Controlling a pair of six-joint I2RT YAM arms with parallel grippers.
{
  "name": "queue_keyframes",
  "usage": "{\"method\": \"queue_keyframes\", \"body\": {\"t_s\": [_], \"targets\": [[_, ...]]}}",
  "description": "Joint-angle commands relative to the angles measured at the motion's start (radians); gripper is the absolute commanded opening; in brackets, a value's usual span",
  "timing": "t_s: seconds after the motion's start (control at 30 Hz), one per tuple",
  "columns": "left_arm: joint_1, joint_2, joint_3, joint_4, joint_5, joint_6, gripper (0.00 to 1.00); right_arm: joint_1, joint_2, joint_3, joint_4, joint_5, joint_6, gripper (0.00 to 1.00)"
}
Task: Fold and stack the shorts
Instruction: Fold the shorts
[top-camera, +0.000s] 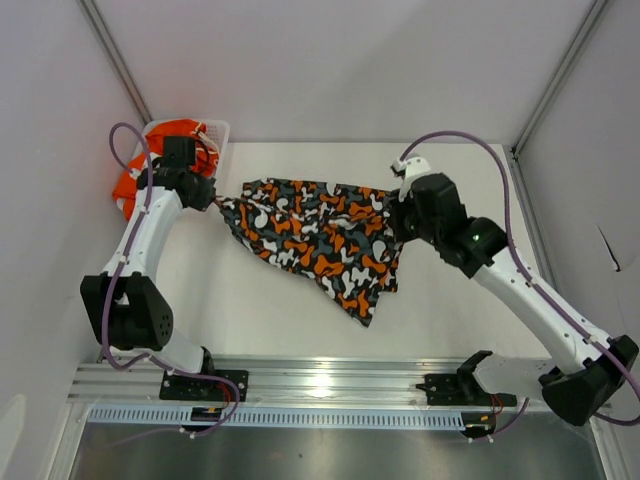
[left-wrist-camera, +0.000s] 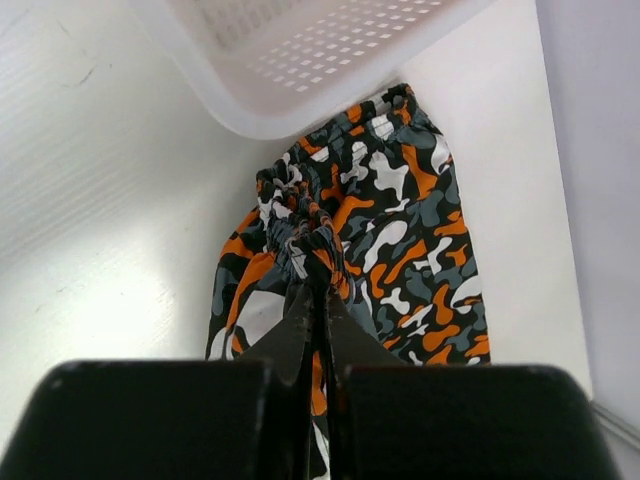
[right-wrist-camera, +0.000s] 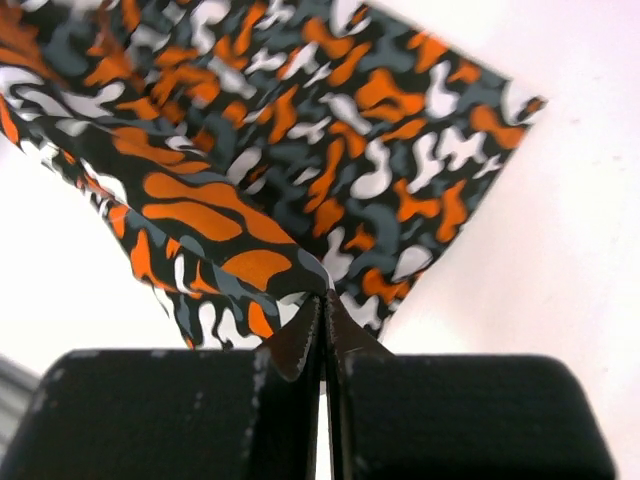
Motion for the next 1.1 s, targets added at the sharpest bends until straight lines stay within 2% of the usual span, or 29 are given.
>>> {"method": "queue_keyframes", "body": {"t_s": [0.0,0.13,0.27,0.63,1.07], "targets": [[0.039,0.015,0.033,-0.006,0.056,-0.109,0.00,-0.132,0.046,0.102,0.002,-0.103,-0.027,0.00],[0.036,0.000,0.011,0.034,0.041,-0.198,0.00,-0.212,0.111,0.185,0.008,-0.189,-0.015,0.00],[0.036,0.009,0.010,0.099,0.042,-0.234,0.00,-0.229,0.215,0.293,-0.024,-0.188,-0.029,0.00],[0.029,0.205,0.200,0.071,0.047,-0.261,0.00,-0.382,0.382,0.324,0.006,-0.283,-0.003,0.00],[-0.054,0.357,0.289,0.229,-0.025,-0.298,0.00,-0.476,0.568,0.412,0.042,-0.277,0.004,0.00]]}}
